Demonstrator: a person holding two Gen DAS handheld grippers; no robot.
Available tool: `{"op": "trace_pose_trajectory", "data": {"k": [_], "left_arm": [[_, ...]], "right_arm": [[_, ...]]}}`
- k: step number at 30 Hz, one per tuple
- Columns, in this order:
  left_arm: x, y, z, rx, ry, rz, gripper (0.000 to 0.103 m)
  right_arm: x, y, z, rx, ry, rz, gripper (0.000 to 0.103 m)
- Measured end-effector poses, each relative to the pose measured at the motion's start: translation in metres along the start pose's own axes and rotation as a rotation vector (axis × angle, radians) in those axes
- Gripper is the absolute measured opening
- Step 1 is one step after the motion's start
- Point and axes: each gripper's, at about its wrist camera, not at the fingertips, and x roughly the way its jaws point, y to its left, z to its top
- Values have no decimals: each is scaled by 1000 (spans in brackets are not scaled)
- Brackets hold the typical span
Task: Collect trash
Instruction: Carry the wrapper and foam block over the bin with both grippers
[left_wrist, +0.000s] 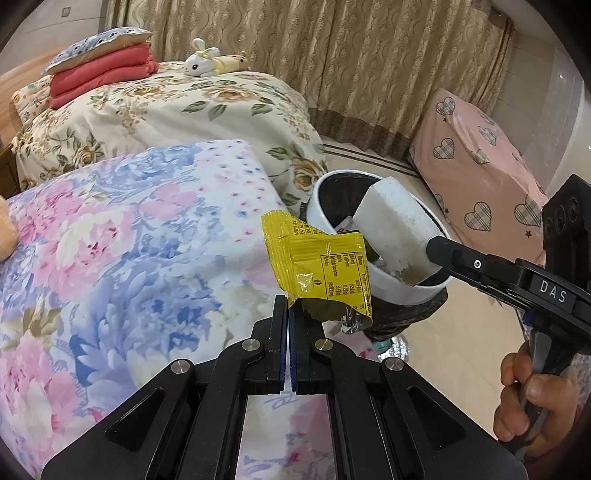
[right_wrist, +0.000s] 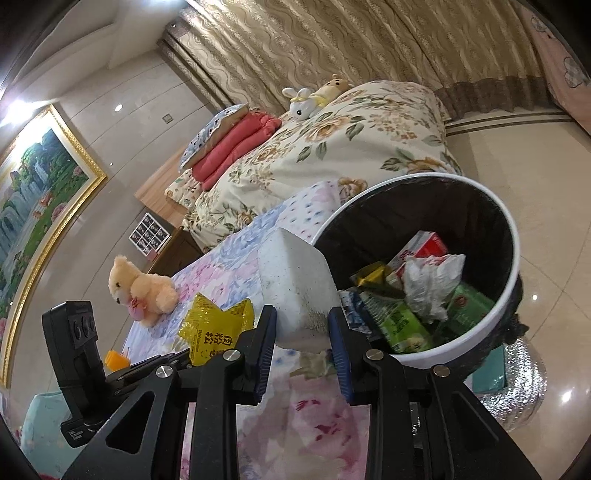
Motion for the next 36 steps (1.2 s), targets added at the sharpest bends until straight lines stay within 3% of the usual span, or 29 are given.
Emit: {"op": "trace_pose_trajectory", "data": {"k": [36], "left_arm": [[34,-51,33,62,17,-71,1]], "right_arm": [[-12,-47,25,52,-28,-86,29]]}}
